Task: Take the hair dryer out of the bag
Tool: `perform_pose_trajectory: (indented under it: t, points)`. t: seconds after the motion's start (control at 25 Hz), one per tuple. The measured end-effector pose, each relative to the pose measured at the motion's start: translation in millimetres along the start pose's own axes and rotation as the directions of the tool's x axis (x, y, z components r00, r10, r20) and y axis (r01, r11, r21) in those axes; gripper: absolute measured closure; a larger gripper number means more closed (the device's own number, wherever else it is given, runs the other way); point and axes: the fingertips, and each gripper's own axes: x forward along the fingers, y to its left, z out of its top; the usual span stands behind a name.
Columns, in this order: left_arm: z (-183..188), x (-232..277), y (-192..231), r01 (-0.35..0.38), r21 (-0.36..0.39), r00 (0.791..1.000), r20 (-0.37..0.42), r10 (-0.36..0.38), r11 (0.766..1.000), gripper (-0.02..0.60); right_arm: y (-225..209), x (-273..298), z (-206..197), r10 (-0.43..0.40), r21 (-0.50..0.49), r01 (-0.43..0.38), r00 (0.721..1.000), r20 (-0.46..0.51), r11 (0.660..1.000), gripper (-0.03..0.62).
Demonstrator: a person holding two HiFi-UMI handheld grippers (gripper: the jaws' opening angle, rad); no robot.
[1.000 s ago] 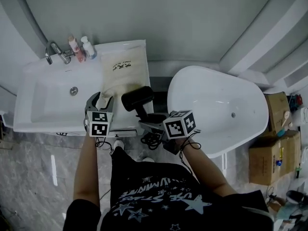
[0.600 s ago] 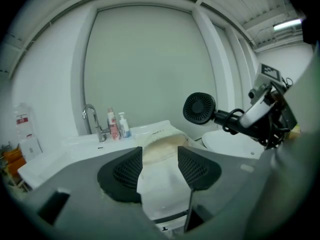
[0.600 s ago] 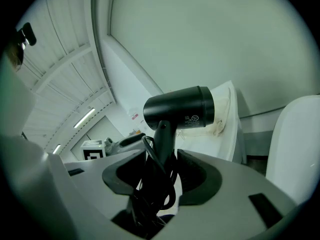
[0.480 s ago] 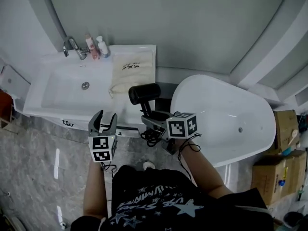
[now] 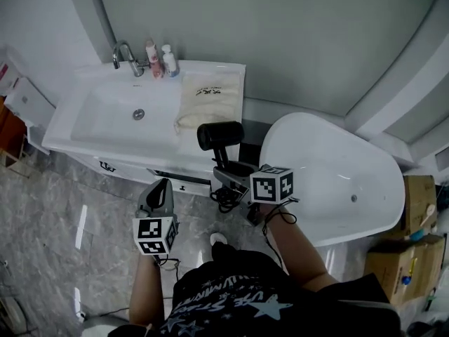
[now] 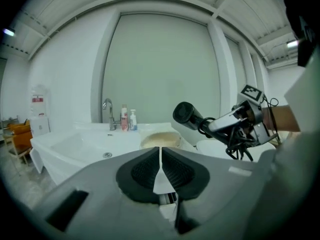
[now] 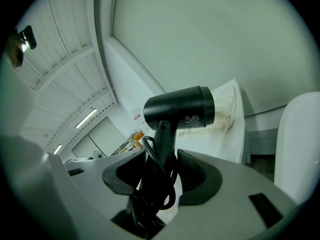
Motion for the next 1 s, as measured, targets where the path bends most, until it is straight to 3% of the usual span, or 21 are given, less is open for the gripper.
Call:
perform_pose_trajectory:
  t: [0.8, 1.0]
  points:
    - [-64.5, -176.9, -35.6, -0.040, -0.075, 0.999, 0.020, 0.041, 0.996, 0.558, 115.1, -49.3, -119.5, 0.014, -0.116, -0.022, 0.997, -0.072, 0.993, 0.396]
    - [-74.1, -214.2, -43.4, -0.049, -0.025, 0.999, -0.001, 0.049, 0.999, 0.558, 141.6, -64.1, -143.7, 0.011, -0.105, -0.020, 0.997, -0.082, 0.994, 0.396]
